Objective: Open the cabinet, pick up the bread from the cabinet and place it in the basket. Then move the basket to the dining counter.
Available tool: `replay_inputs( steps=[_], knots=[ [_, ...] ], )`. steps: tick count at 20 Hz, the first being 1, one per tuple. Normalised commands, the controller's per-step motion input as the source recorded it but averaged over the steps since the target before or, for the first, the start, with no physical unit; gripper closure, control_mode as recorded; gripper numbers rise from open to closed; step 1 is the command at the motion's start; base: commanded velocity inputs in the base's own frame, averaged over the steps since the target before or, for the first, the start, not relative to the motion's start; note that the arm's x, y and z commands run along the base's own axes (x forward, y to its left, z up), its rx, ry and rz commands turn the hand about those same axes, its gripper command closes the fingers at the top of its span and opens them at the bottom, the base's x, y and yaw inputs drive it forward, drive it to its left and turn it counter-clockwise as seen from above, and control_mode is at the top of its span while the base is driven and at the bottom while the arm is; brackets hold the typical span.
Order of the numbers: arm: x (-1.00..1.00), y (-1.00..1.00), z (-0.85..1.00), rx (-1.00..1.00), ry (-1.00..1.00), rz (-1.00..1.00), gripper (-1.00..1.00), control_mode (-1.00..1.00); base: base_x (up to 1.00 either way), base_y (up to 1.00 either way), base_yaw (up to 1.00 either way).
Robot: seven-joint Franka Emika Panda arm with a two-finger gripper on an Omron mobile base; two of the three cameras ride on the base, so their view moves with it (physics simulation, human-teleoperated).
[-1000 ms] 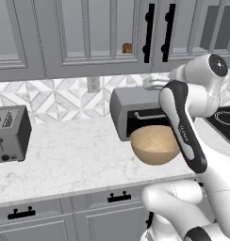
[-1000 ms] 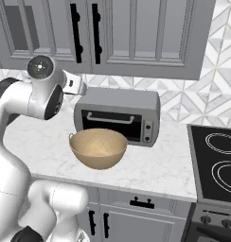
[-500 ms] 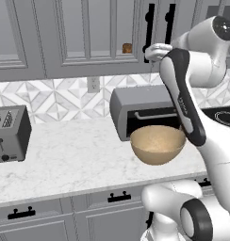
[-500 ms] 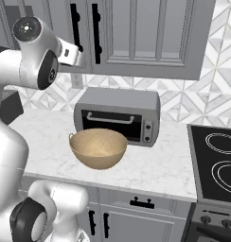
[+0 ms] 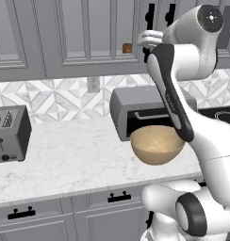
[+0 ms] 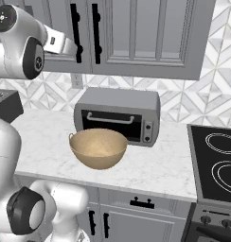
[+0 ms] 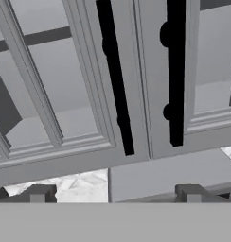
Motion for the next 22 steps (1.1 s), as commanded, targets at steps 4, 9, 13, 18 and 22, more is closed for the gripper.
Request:
replay_inputs(
  steps=[4,9,13,18,22],
  knots=[
    [0.33,-0.04,0.15,0.0,-0.01,-0.03,-1.0,-1.0,0.0,0.0,0.0],
    [0.58,-0.01,0.21,0.0,0.03,0.0,-1.0,-1.0,0.0,0.0,0.0],
    [0.19,-0.02,0.16,0.0,0.03,0.0,-1.0,-1.0,0.0,0.0,0.0],
    [0.36,-0.01,-0.02,0.0,0.0,0.0,-1.0,-1.0,0.0,0.0,0.0],
    [0.5,0.0,-0.13,0.0,-0.06,0.0,-1.0,-1.0,0.0,0.0,0.0]
  ],
)
